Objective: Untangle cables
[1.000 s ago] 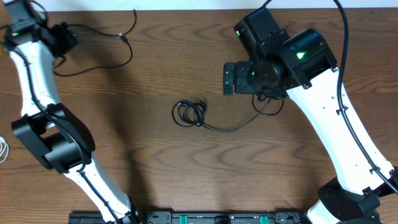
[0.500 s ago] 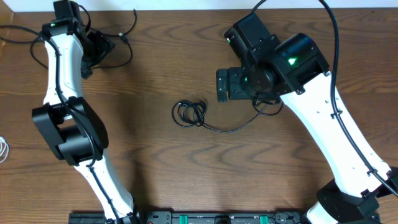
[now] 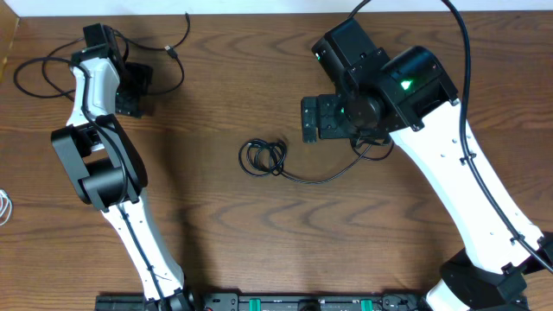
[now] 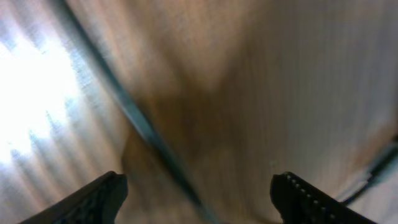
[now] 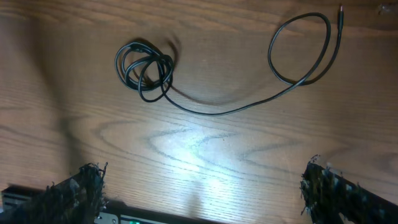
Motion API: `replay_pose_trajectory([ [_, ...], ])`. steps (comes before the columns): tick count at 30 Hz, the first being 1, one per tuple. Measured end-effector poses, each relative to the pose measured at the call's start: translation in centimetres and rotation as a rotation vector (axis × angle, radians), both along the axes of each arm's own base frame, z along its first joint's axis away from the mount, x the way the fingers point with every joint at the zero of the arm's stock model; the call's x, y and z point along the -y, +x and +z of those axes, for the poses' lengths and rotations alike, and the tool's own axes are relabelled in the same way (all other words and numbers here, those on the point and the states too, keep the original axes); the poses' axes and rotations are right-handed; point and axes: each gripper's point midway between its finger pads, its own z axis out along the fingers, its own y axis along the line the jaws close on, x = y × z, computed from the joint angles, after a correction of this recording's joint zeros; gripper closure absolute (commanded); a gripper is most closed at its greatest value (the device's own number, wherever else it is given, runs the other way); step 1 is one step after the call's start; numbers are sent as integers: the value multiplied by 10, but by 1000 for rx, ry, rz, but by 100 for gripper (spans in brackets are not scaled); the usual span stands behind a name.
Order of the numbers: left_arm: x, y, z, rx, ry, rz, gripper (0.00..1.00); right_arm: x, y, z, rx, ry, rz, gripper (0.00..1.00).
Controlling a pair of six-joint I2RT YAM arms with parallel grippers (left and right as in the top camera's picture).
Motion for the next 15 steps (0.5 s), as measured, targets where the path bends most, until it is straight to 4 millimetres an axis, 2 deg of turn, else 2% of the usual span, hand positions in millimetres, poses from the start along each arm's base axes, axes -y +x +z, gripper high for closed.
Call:
replay_pose_trajectory([
  [3,-4,14,5,59,18,2,56,0,0,0,1,-1,2,1],
  [5,-7,17,6,75,26,7,65,0,0,0,1,-1,3,1],
  [8,-12,23,9,103,44,-10,69,0,0,0,2,-2,2,1],
  [10,-16,23,10,109,51,-16,81,0,1,0,3,-3,2,1],
  [11,-18,23,10,109,53,-16,92,0,1,0,4,-3,2,1],
  [15,-32,24,12,129,67,-9,92,0,1,0,4,-3,2,1],
])
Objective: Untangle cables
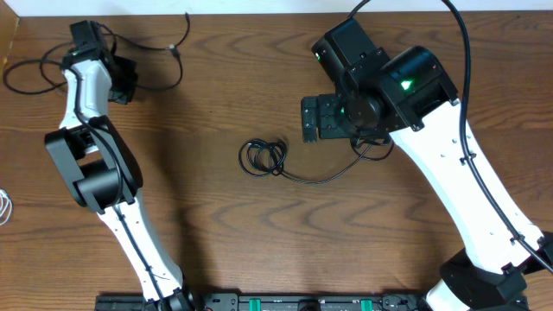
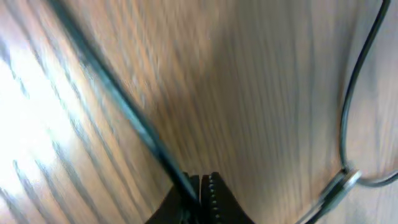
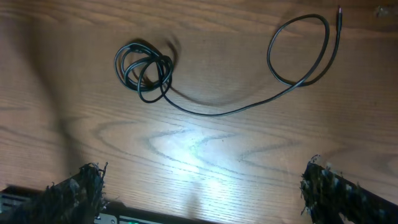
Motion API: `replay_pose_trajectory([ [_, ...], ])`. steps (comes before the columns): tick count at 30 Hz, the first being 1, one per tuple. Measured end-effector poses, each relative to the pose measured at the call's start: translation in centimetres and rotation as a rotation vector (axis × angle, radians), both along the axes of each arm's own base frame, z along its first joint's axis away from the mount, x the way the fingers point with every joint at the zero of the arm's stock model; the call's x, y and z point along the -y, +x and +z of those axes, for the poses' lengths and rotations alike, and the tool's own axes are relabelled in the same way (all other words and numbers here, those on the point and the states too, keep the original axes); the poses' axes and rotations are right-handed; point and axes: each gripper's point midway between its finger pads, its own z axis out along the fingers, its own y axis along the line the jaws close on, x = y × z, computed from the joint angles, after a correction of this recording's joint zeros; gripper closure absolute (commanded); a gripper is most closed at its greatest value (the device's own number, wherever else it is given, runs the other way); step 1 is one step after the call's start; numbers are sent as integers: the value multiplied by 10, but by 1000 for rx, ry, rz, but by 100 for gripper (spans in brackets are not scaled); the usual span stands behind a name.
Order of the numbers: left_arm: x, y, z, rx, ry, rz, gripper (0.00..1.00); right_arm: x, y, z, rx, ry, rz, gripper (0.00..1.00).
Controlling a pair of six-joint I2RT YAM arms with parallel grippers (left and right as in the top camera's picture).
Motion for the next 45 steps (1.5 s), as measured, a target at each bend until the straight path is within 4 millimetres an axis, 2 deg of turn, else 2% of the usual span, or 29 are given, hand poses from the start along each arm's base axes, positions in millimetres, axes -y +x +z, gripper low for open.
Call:
replay_pose_trajectory([
  [4,-19,19,14,116,17,-14,92,0,-1,0,-2,-2,0,1],
  [5,-23,27,21,167,12,-24,88,0,-1,0,-2,-2,0,1],
  [6,-27,35,29,212,11,-32,65,0,0,0,-2,-2,0,1],
  [7,-31,44,40,273,11,-49,36,0,0,0,-2,-2,0,1],
  [8,-36,55,54,345,16,-67,18,0,0,0,-1,-2,0,1],
  [9,-39,63,67,398,19,-81,5,1,0,0,-1,-3,0,1],
  [10,-43,69,79,444,22,-92,2,1,0,0,0,-3,0,1],
  [11,-47,72,92,483,23,-101,2,1,0,0,0,-4,-1,1],
  [13,-50,69,97,480,21,-102,2,1,0,0,0,-4,-1,1],
  [15,-52,57,88,417,20,-102,1,1,-1,-1,-4,-7,-1,1],
  [19,-57,21,56,210,70,-113,1,3,-3,-1,-13,-13,-1,1],
  [22,-62,0,42,90,132,-147,1,2,-2,-1,-9,-10,-1,1],
  [25,-63,-11,37,30,150,-166,1,1,-1,-1,-4,-7,-1,1],
  [28,-63,-19,40,1,155,-167,0,1,-1,-1,-4,-7,-1,1],
  [31,-60,-27,75,24,172,-157,0,2,-1,-1,-4,-7,-1,1],
  [34,-52,-44,135,70,204,-149,0,1,-1,0,-3,-6,-1,1],
  [37,-33,-78,197,98,219,-147,0,1,-1,-1,-4,-7,-1,1],
  [38,-19,-98,234,135,235,-148,0,1,-1,0,-3,-6,-1,1],
  [39,-11,-107,252,156,244,-154,0,2,-1,-1,-5,-7,-1,1],
  [42,27,-148,281,141,207,-193,0,1,-1,-1,-4,-7,-1,1],
  [45,60,-170,288,112,163,-252,0,1,-1,-1,-4,-7,-1,1],
])
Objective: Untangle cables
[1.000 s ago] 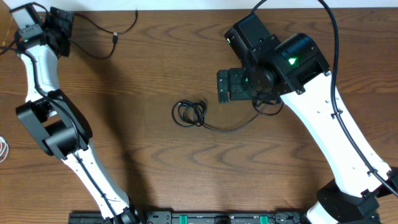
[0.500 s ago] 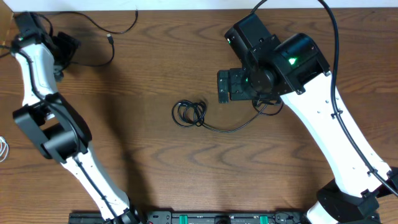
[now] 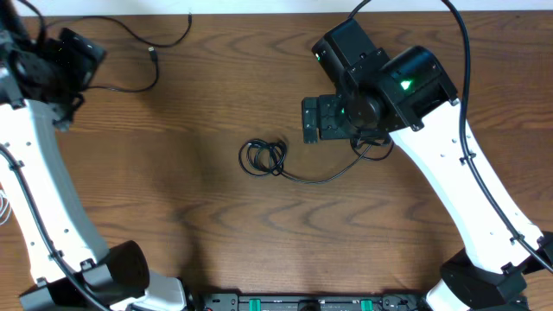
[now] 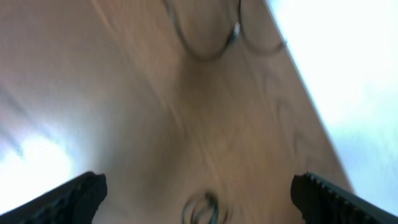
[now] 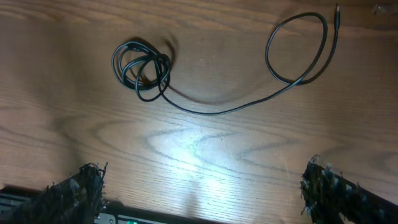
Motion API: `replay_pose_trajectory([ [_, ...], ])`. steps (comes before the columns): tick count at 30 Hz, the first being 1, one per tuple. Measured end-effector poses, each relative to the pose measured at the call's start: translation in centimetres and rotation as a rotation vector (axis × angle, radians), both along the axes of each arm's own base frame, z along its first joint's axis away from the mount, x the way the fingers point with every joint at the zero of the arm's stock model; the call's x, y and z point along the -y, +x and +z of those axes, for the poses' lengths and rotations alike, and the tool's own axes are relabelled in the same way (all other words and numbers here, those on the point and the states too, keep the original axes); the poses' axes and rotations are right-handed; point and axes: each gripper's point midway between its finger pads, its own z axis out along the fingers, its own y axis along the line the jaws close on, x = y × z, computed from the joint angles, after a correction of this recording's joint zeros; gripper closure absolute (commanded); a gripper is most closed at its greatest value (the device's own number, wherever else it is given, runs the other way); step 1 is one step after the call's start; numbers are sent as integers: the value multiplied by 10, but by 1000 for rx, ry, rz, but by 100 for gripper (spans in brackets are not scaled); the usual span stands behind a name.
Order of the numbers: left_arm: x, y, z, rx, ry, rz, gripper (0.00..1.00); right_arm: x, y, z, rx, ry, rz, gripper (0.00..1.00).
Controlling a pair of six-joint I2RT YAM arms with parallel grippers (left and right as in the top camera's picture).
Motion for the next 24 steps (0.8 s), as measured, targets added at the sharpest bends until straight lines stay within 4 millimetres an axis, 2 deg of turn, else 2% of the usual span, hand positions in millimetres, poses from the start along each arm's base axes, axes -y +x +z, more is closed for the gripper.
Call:
replay_pose_trajectory([
  [4,36,-13,-2,-51,-33,-106,0,0,0,0,0,0,0,1],
  [8,70,-26,6,-48,-50,-238,0,0,0,0,-1,0,0,1],
  [14,115,-76,42,28,-14,-405,0,0,0,0,0,0,0,1],
  [18,139,-112,58,87,15,-503,0,0,0,0,-1,0,0,1],
  [21,150,-131,58,100,27,-559,0,0,0,0,0,0,0,1],
  [24,158,-146,47,81,26,-601,0,0,0,0,-1,0,0,1],
])
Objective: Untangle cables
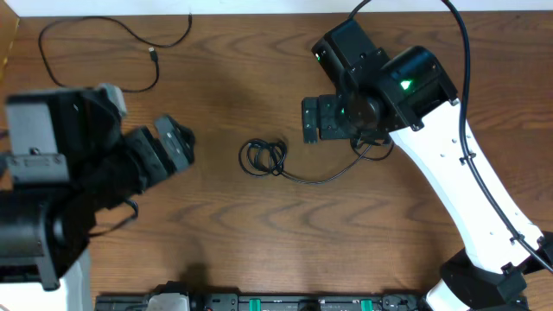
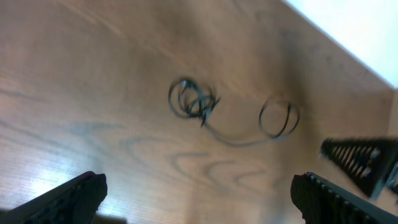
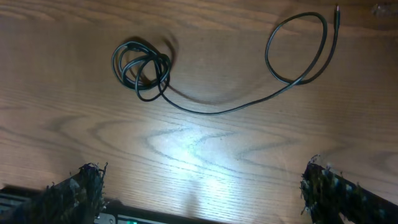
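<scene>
A tangled black cable coil (image 1: pixel 263 157) lies mid-table, and its tail (image 1: pixel 333 177) curves right and runs under my right gripper (image 1: pixel 315 119). The right wrist view shows the coil (image 3: pixel 142 65), a loose end loop (image 3: pixel 301 50) and my right gripper (image 3: pixel 200 171) open high above them. My left gripper (image 1: pixel 175 142) is raised close to the overhead camera, left of the coil. In the blurred left wrist view my left gripper (image 2: pixel 199 183) is open and empty, with the coil (image 2: pixel 191 99) far off. A second thin black cable (image 1: pixel 112 34) lies spread out at the top left.
The table's back edge (image 1: pixel 259 12) runs along the top, just behind the second cable. A black equipment rail (image 1: pixel 294 302) lines the front edge. The raised left arm (image 1: pixel 60 199) hides much of the table's left side.
My left arm was low at the far left edge and now stands raised over the left-middle, its camera facing the coil. The top-left cable is uncovered. The right arm and coil have not moved.
My left gripper was open over the bunched top-left cable, then shut on it. Later it was open at the far left, with that cable drawn out leftwards. Now the cable lies in one wide open loop and the left arm is raised. My right gripper stayed open above the coil.
</scene>
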Motion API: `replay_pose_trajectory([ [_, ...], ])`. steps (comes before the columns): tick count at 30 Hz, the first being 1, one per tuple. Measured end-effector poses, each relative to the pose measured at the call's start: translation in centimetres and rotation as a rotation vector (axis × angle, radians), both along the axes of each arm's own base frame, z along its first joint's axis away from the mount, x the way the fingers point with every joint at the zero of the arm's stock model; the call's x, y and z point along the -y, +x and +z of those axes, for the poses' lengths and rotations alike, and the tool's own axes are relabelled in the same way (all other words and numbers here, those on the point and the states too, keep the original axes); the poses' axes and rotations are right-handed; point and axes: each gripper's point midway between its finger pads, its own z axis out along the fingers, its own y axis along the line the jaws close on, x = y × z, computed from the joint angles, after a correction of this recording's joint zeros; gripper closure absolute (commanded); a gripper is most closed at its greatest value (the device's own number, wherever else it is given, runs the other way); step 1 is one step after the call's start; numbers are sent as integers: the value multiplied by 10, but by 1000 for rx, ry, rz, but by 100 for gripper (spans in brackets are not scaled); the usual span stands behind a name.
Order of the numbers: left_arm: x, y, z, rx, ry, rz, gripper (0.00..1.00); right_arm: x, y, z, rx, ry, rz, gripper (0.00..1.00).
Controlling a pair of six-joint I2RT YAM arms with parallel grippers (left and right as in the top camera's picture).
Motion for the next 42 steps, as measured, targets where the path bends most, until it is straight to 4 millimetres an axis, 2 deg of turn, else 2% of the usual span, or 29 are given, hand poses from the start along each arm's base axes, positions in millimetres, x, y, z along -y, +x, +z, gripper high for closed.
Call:
replay_pose_trajectory([
  [3,5,-10,-20,-52,2,-25,0,0,0,0,-1,0,0,1],
  [8,12,-9,-59,-137,10,-70,0,-1,2,1,8,6,0,1],
  [10,19,-5,-81,-177,14,-115,0,-5,4,2,17,22,2,1],
  [14,39,6,-111,-212,5,-212,0,-8,-2,1,-14,42,13,1],
  [17,53,17,-132,-221,7,-269,1,-2,3,1,-1,27,-5,1],
  [18,57,22,-139,-224,7,-283,5,5,3,0,-9,11,-20,1],
  [19,61,27,-146,-231,9,-295,23,14,3,-2,-20,-10,-40,1],
  [20,65,32,-152,-239,11,-306,31,26,5,-4,-32,-37,-70,1],
  [24,84,55,-180,-270,20,-355,31,72,19,-6,-40,-97,-192,1],
  [27,100,74,-203,-290,26,-387,31,91,26,-6,-34,-111,-248,1],
  [29,110,85,-224,-318,29,-405,32,97,28,-6,-37,-116,-264,1],
  [30,113,89,-233,-331,31,-412,44,98,27,-6,-39,-118,-265,1],
  [31,117,94,-241,-335,33,-418,51,98,27,-6,-39,-119,-262,1],
  [36,128,102,-283,-414,47,-442,51,95,26,-6,-37,-121,-248,1],
  [39,130,103,-297,-441,50,-444,51,91,29,-5,-24,-114,-238,1],
  [42,130,104,-301,-445,51,-443,51,88,30,-5,-18,-110,-234,1],
])
